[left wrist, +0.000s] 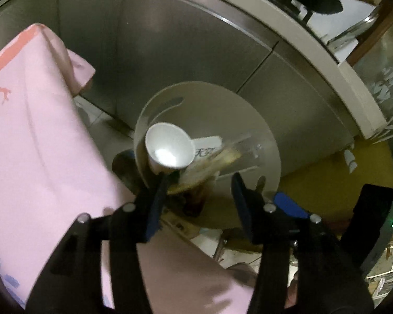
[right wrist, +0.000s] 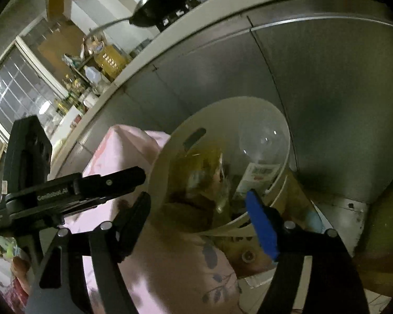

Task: Collect trash
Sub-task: 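Move both open tools back over the yellow box and white tissue, then grasp the yellow spice box with the left tool while the right tool grasps the white tissue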

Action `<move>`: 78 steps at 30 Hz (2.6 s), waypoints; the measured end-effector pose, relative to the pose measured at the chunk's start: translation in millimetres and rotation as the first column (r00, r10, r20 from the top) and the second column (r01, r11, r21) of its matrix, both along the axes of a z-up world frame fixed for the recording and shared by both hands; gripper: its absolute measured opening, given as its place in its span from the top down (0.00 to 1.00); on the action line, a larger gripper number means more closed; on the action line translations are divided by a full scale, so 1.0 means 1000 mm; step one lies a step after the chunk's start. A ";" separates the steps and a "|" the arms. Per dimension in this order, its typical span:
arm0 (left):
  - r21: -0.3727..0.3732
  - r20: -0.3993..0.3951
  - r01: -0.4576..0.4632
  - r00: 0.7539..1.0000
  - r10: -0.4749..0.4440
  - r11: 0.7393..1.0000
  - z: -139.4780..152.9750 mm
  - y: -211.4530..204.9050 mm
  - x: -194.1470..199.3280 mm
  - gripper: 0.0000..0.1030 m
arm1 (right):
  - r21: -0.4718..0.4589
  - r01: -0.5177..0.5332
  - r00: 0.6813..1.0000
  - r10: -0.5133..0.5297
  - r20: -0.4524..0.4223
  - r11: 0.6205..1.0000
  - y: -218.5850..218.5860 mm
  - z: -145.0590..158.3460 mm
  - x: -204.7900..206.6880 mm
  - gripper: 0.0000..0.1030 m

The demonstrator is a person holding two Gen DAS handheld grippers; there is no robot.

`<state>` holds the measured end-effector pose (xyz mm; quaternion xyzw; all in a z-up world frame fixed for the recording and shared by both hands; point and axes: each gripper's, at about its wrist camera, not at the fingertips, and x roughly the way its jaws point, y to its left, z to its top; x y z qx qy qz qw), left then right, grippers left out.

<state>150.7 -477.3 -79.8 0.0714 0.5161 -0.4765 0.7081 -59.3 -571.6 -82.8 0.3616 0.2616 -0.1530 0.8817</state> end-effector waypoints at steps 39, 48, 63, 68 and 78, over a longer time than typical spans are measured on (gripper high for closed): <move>0.039 0.242 -0.639 0.752 0.613 0.768 -0.008 0.461 -0.042 0.46 | -0.068 -0.454 0.891 0.453 -0.040 0.888 0.245 0.040 0.050 0.30; 0.014 0.184 -0.675 0.727 0.661 0.738 -0.010 0.495 -0.038 0.46 | -0.195 -0.580 0.813 0.576 -0.083 0.791 0.307 0.051 0.120 0.31; -0.030 0.136 -0.676 0.727 0.673 0.736 0.007 0.490 -0.007 0.40 | -0.073 -0.765 0.639 0.768 0.034 0.640 0.355 0.038 0.103 0.32; -0.089 0.096 -0.615 0.778 0.621 0.784 0.022 0.454 0.006 0.34 | -0.047 -0.675 0.735 0.676 0.047 0.736 0.315 0.039 0.106 0.32; -0.072 -0.120 -0.608 0.792 0.598 0.791 -0.003 0.424 0.058 0.34 | -0.095 -0.654 0.756 0.654 -0.037 0.751 0.313 0.017 0.122 0.32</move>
